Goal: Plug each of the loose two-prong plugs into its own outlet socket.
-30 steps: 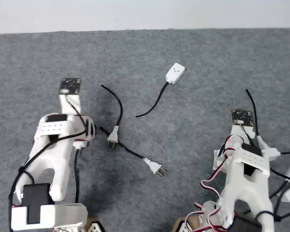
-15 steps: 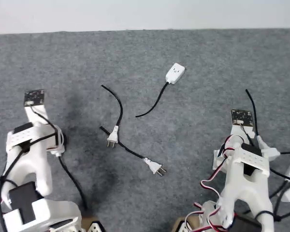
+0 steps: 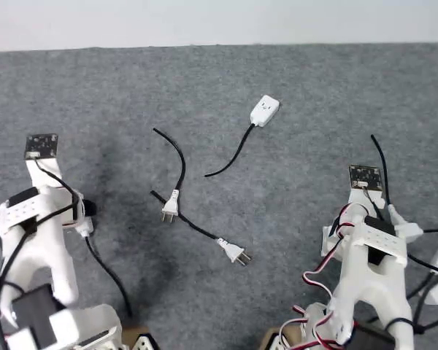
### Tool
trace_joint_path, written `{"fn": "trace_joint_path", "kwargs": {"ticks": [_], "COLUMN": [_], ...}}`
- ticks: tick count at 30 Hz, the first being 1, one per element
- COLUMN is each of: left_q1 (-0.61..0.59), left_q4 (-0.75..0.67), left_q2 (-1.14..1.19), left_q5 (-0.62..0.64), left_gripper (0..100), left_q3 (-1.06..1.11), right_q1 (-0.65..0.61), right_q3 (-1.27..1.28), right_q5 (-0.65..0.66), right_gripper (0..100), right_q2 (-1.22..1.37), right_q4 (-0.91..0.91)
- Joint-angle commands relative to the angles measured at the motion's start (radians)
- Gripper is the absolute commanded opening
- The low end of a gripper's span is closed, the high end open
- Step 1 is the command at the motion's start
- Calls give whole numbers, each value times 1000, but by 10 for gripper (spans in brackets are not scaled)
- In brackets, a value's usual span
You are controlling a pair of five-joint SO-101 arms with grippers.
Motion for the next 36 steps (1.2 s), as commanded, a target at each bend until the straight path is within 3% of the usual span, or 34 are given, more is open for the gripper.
{"fn": "trace_joint_path", "kwargs": {"ticks": [1, 7, 15, 20, 27, 36], "left_q1": [-8, -14, -121, -187, -272, -284], "left_q4": [0, -3, -3, -6, -6, 0], "left_q2": [-129, -160, -158, -161, -167, -167], "left_q5": [14, 14, 11, -77, -104, -104], "left_gripper": [319, 319, 319, 306, 270, 272], "left_q3": [7, 28, 50, 117, 91, 68], "right_q1": [7, 7, 7, 7, 7, 7], "right_q3": [-11, -11, -11, -11, -11, -11], "right_q5": [12, 12, 12, 12, 12, 12], "right_gripper": [165, 165, 165, 165, 165, 165], "right_q2": [-36, -36, -36, -36, -36, -36], "right_q4": [-10, -10, -10, -10, -8, -8]}}
